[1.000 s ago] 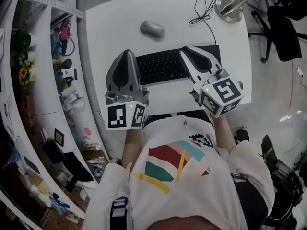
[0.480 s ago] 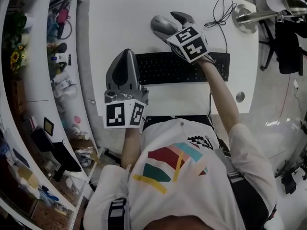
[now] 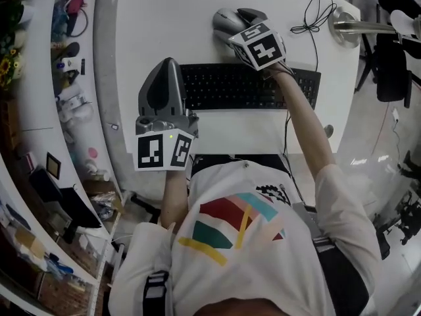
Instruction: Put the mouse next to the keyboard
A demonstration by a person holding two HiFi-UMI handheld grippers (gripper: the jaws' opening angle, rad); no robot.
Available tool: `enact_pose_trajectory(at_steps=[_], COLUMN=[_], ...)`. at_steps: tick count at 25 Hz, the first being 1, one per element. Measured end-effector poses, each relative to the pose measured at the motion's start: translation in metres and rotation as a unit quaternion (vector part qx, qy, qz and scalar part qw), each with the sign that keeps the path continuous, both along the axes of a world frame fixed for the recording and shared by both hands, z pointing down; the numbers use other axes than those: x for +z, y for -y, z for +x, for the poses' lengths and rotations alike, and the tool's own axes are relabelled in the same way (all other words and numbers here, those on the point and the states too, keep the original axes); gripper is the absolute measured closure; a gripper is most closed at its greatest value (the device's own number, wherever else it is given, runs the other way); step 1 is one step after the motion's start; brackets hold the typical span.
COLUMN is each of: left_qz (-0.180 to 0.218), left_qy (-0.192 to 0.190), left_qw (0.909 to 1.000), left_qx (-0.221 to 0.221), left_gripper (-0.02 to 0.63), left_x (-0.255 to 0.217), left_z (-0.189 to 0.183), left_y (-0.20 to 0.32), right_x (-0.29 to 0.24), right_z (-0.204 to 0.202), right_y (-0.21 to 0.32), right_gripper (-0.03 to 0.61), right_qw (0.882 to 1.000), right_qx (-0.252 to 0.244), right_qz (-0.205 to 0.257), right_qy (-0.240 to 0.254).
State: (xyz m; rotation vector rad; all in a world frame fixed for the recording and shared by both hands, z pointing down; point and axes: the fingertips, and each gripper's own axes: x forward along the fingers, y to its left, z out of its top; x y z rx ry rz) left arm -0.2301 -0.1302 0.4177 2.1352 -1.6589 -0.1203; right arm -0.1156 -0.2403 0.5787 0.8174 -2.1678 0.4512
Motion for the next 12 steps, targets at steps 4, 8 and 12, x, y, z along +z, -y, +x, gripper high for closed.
enact_pose_trajectory(at_steps=[4, 8, 12], left_qz=[-0.004, 0.003, 0.017], left_qy=[-0.001, 0.001, 0.014], left_qw=[1.0, 1.0, 0.9997], left_qx=[-0.002, -0.002, 0.013], left_gripper=[0.571, 0.571, 0.571], left_x=[0.007, 0.002, -0.013], left_z=[-0.001, 0.003, 0.02], left_y=[-0.001, 0.002, 0.003], right_x=[0.0, -0.001, -0.018], right_z=[0.002, 0.003, 0.01], right_y=[0.003, 0.002, 0.007], right_gripper=[0.259, 0.27, 0.272], right_qw=[1.0, 1.0, 0.999], right_qx=[0.0, 0.006, 0.036], right_qz=[0.004, 0.008, 0.025], right_qy=[0.004, 0.001, 0.019])
